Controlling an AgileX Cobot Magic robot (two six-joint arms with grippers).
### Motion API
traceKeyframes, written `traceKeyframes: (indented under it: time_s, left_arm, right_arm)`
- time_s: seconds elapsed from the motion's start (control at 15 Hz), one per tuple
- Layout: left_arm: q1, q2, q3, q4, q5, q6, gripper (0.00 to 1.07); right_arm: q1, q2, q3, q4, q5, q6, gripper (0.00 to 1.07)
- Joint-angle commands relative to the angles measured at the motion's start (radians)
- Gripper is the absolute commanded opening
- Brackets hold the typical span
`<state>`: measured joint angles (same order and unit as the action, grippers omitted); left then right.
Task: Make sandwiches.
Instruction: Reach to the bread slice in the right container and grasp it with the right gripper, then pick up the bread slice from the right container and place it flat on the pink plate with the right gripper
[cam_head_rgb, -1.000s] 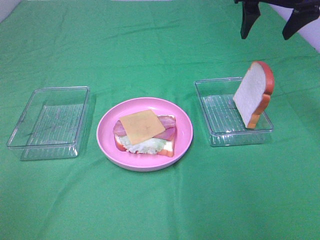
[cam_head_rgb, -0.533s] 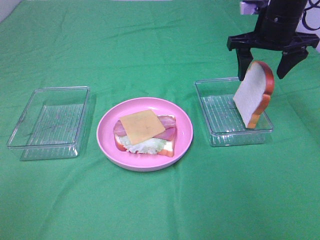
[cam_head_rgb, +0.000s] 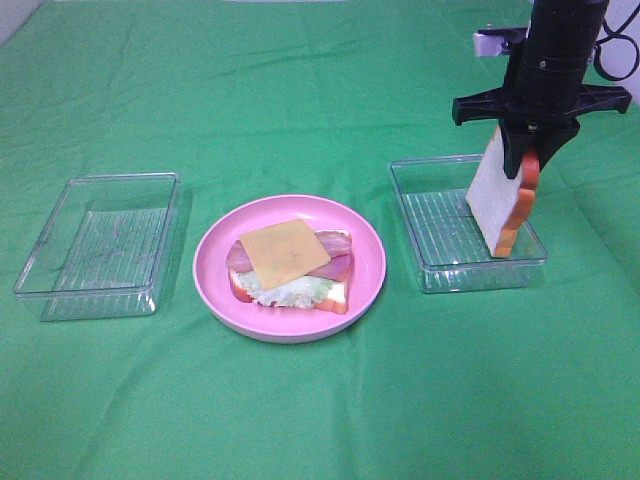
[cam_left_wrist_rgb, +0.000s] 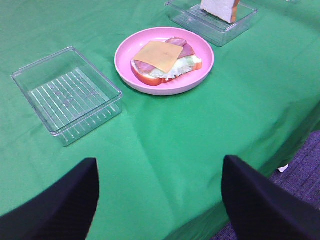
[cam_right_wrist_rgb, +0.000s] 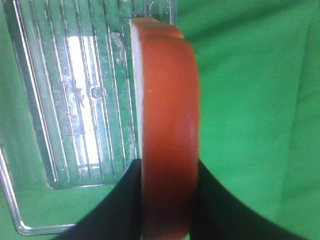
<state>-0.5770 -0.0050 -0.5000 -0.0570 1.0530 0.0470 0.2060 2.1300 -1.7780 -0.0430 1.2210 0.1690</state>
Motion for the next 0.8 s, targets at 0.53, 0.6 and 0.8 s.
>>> traceKeyframes:
  time_s: [0.53, 0.6, 0.8]
  left_arm:
    - [-0.002, -0.022, 0.002, -0.005, -0.01, 0.003, 0.67]
    - [-0.002, -0.022, 0.002, -0.005, -0.01, 0.003, 0.67]
    - [-0.002, -0.022, 0.002, -0.005, -0.01, 0.003, 0.67]
  right_arm:
    - [-0.003, -0.15, 0.008, 0.072, 0.02, -0.032, 0.0]
    - [-0.002, -0.183, 0.008, 0.126, 0.018, -0.052, 0.0]
    - [-0.001, -0.237, 0.026, 0.429, -0.021, -0.186, 0.0]
